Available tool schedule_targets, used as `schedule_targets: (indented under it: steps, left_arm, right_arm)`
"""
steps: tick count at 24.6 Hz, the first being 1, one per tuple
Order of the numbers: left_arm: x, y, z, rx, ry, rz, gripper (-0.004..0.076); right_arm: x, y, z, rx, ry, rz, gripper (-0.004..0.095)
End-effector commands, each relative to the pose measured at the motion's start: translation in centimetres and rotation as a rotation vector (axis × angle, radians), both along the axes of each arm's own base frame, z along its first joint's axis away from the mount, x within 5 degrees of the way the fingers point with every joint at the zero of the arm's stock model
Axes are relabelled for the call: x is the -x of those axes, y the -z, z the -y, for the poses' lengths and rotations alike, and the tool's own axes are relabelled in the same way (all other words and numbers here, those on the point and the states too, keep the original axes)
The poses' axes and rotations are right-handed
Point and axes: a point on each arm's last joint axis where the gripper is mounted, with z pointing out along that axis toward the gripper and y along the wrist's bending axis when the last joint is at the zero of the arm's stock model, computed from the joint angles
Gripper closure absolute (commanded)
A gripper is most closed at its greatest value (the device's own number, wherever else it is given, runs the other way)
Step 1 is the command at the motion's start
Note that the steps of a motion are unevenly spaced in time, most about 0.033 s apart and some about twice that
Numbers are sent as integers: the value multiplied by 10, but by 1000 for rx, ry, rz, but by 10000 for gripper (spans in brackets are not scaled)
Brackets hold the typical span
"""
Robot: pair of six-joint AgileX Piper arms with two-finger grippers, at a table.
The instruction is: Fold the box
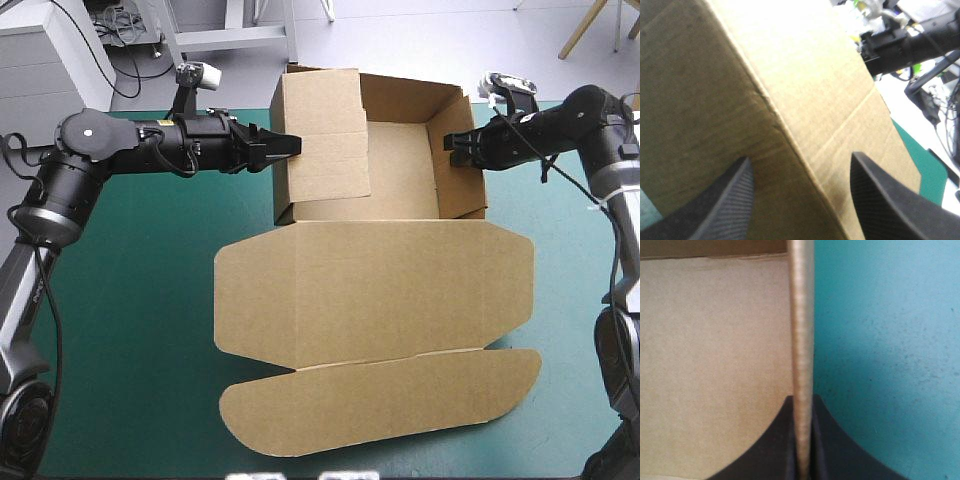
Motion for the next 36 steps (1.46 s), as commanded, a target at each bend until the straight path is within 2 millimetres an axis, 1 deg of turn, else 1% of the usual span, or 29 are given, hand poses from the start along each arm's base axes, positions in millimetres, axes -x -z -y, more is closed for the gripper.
schedule_targets:
  steps: [1,3,5,10,13,18,20,22,24,25,26,31,33,34,36]
  left_arm:
    - [4,-15,6,-46,-3,5,310]
    - [-1,-11,9,-79,-7,-42,310]
    - [-3,-12,9,-103,-11,-57,310]
    - [-6,-22,0,-210,-81,-58,310]
    - [-4,-31,-6,-277,-138,-48,311]
    - [-3,-27,-18,-415,-216,-82,314]
    - [-4,-25,-20,-466,-252,-83,315]
    - [-4,-24,-18,-501,-274,-75,315]
    - [-3,-22,-11,-507,-257,-74,315]
    - [-4,-18,-4,-518,-236,-82,315]
    - [-4,-16,-2,-526,-232,-81,315]
    - [-10,-10,-3,-566,-264,-105,316]
    - [-11,-14,-5,-572,-292,-88,354]
    - [-12,-15,-4,-570,-294,-84,401]
    - [-13,-13,-4,-573,-289,-93,469]
  right_arm:
    - [9,-33,-16,-84,29,117,921]
    - [9,-34,-22,-94,29,126,921]
    - [8,-34,-28,-90,38,129,921]
    - [8,-32,-39,-29,69,131,921]
    - [8,-33,-47,-46,77,141,921]
    - [8,-34,-49,-76,100,128,921]
    - [8,-34,-50,-88,102,124,921]
    - [8,-34,-50,-100,102,124,921]
    - [8,-35,-53,-111,100,128,921]
    - [9,-36,-56,-130,102,127,921]
    - [9,-37,-58,-139,98,127,921]
    - [11,-37,-64,-146,87,122,921]
    - [11,-35,-64,-108,79,119,921]
    - [12,-33,-65,-91,75,113,921]
    - [13,-33,-68,-77,67,108,921]
